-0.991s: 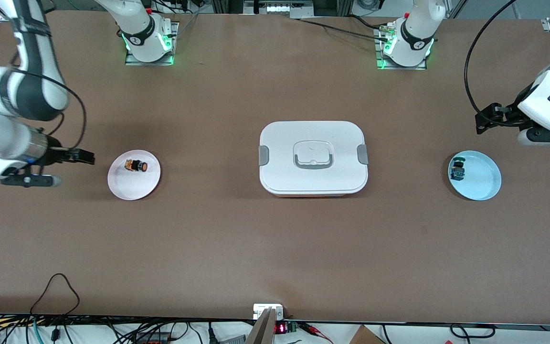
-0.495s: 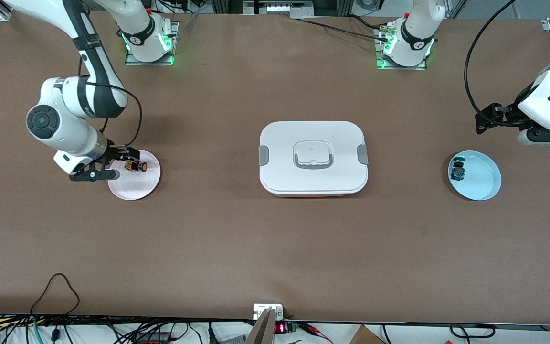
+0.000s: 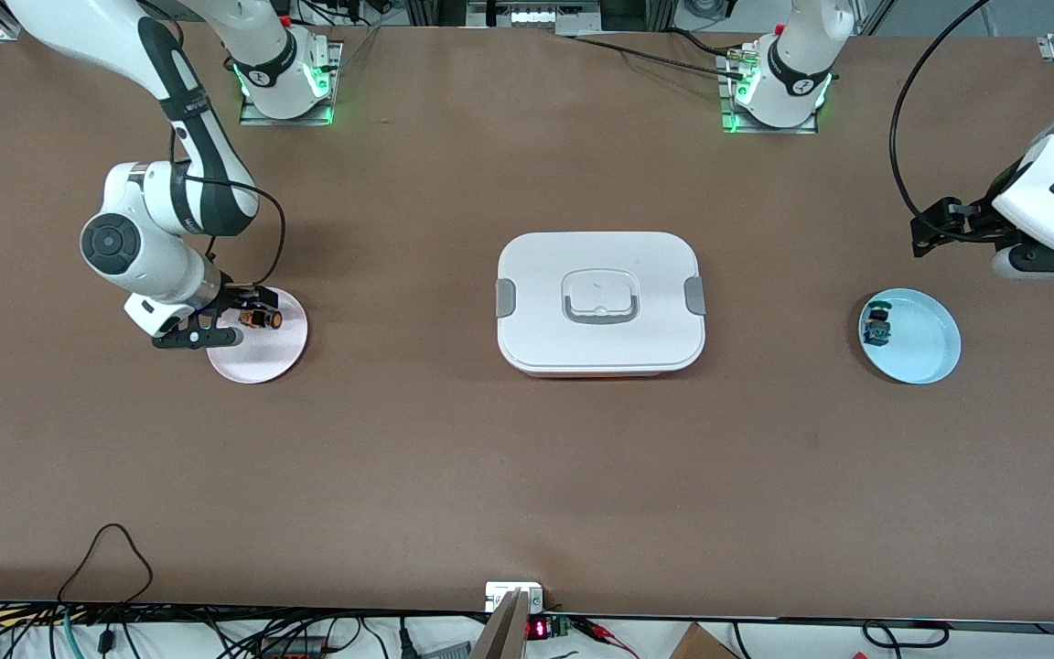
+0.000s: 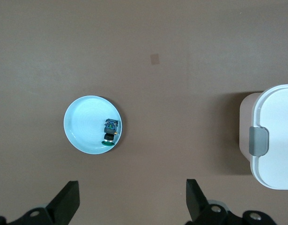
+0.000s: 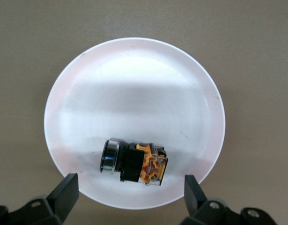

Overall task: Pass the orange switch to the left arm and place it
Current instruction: 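Lower the right gripper and close it on the orange switch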

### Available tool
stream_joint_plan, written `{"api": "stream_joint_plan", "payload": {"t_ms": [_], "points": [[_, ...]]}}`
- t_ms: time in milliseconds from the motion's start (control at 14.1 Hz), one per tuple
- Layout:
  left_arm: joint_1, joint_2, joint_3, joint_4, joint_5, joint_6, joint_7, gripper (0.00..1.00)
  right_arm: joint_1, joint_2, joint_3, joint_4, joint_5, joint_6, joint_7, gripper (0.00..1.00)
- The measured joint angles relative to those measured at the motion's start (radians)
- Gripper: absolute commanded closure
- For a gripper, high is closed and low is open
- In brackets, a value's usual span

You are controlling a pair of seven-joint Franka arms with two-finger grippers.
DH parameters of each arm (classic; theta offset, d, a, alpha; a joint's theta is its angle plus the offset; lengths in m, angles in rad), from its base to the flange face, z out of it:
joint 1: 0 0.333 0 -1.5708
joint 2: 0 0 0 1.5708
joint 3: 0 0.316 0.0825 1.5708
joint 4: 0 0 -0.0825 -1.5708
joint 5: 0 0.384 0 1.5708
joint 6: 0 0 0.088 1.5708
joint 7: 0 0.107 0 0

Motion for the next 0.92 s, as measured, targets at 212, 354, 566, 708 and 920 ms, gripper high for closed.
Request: {"api": "stream_joint_plan", "payload": {"t_ms": [212, 354, 566, 708, 920], "points": [[0.0, 0.0, 0.0, 0.0, 0.0, 0.0, 0.0, 0.0, -0.003, 0.02, 0.0, -0.008, 0.0, 0.041, 0.0, 0.0], [0.0, 0.0, 0.0, 0.0, 0.0, 0.0, 0.0, 0.0, -0.004, 0.032, -0.001, -0.012, 0.003, 0.063, 0.002, 0.0], [0.0, 0.0, 0.0, 0.0, 0.0, 0.0, 0.0, 0.0, -0.004, 0.046, -0.002, -0.019, 0.034, 0.086, 0.004, 0.0], [0.0, 0.0, 0.0, 0.0, 0.0, 0.0, 0.0, 0.0, -0.004, 0.057, -0.002, -0.033, 0.038, 0.119, 0.005, 0.0], [0.0, 0.0, 0.0, 0.0, 0.0, 0.0, 0.0, 0.0, -0.004, 0.07, -0.002, -0.05, 0.042, 0.142, 0.007, 0.0]]}}
